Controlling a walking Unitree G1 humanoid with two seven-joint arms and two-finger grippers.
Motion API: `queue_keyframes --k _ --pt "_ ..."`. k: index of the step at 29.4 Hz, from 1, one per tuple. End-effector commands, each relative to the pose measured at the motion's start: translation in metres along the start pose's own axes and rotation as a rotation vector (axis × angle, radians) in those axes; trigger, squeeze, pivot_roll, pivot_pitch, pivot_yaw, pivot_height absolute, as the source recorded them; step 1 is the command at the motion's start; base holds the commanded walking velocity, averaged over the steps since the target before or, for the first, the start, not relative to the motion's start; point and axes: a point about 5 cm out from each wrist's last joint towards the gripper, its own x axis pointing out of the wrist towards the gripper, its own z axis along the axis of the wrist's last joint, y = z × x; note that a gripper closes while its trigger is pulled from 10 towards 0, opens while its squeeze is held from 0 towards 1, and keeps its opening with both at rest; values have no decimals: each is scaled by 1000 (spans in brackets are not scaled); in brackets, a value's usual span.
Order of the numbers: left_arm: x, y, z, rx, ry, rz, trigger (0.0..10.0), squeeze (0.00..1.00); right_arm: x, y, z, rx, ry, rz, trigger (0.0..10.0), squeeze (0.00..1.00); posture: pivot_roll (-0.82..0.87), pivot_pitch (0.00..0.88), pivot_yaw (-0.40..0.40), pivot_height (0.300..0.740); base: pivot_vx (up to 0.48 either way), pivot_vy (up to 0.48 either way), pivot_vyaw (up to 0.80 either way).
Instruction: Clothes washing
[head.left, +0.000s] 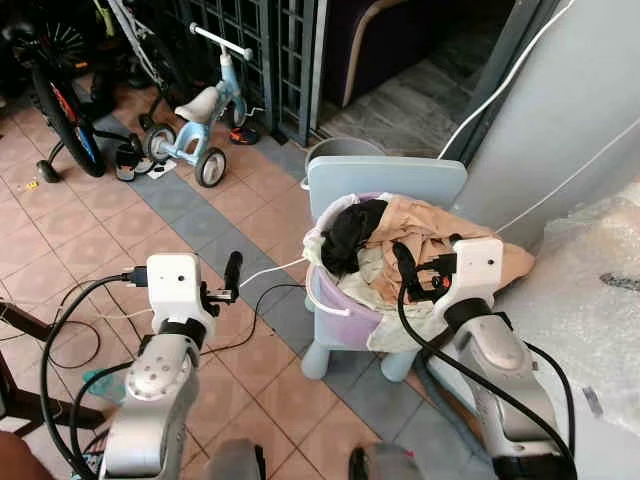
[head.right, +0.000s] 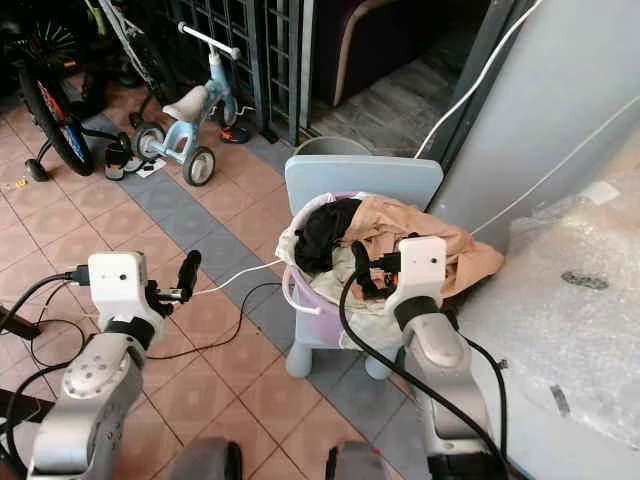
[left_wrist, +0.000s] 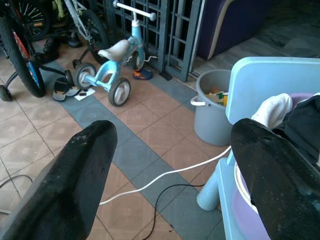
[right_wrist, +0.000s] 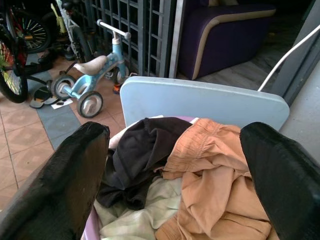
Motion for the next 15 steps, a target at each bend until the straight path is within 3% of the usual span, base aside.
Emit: queue_keyframes --k 1,5,8,15 --pt "1 -10 0 8 8 -29 10000 0 -2 -14 -4 -26 16 -61 10000 0 40 130 -34 740 307 0 -800" --pt "2 -10 -1 9 13 -15 10000 0 -2 -15 -5 -26 17 -70 10000 0 40 129 -33 740 77 0 -745" --pt "3 -10 0 7 7 -31 10000 0 -3 -14 -6 -30 15 -68 10000 0 40 127 -30 740 0 0 0" --pt "4 -12 3 -1 -3 -40 10000 0 -2 -12 -9 -33 22 -64 10000 0 41 124 -26 740 0 -444 0"
